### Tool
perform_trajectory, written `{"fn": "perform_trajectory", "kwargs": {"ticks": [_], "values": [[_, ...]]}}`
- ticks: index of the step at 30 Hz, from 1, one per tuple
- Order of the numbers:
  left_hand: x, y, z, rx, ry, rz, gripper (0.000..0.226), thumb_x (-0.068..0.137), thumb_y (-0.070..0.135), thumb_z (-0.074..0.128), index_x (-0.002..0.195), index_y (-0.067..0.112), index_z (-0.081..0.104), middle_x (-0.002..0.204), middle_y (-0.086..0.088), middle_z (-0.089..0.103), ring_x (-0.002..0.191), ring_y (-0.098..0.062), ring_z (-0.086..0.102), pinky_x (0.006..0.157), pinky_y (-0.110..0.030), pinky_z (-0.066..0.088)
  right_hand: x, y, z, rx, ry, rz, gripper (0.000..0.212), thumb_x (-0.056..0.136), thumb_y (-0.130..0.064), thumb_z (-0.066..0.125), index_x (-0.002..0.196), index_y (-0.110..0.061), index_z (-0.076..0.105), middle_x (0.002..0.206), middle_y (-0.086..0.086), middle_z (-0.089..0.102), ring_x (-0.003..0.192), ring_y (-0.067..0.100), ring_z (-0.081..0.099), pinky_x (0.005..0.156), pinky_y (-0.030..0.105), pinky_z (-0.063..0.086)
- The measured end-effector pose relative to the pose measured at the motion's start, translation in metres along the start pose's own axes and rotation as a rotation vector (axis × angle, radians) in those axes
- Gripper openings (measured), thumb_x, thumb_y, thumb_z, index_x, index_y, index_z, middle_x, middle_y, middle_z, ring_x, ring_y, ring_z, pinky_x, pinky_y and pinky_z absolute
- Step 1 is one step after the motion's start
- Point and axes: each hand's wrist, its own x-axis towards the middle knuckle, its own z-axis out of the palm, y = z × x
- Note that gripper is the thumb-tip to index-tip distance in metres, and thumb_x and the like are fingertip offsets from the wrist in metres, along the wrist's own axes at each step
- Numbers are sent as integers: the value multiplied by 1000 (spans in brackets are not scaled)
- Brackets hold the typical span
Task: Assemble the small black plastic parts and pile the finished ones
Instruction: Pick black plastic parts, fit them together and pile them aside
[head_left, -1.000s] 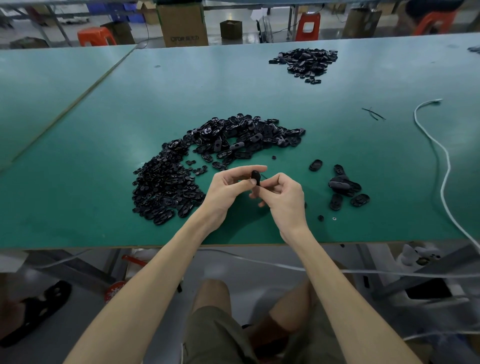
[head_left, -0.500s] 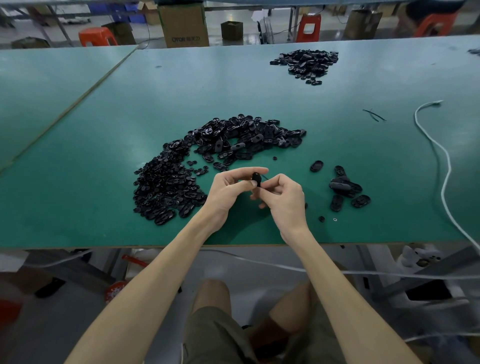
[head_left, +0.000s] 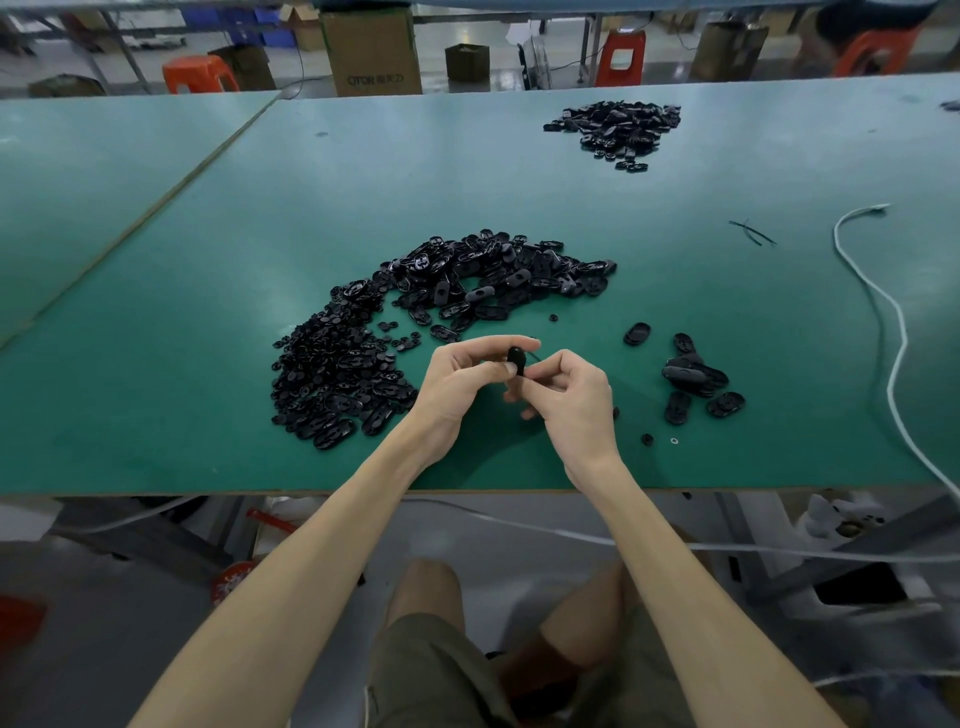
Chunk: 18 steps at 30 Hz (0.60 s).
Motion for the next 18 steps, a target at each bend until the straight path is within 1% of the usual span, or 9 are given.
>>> {"fn": "perform_trajectory", "kwargs": {"ticks": [4, 11, 18], "values": [[0, 1, 0, 9, 4, -4, 34, 87, -5, 60, 108, 13, 80, 90, -7, 72, 84, -21, 62, 91, -40, 51, 0, 0, 0, -6, -3, 0, 17, 88, -7, 80, 84, -4, 64, 74, 6, 77, 73, 19, 77, 57, 22, 55], [0, 2, 0, -19, -8, -1, 35, 86, -9, 57, 108, 8, 79, 84, -8, 70, 74, -22, 61, 82, -41, 53, 1, 1, 0, -17, -7, -1, 17, 88, -7, 80, 83, -7, 64, 73, 5, 77, 72, 19, 77, 57, 22, 54], [0, 1, 0, -32, -5, -17, 35, 86, -10, 57, 108, 7, 79, 87, -10, 71, 76, -23, 62, 85, -46, 52, 1, 1, 0, -9, -10, -3, 16, 88, -7, 80, 84, -7, 64, 74, 5, 77, 73, 19, 77, 57, 21, 54]]}}
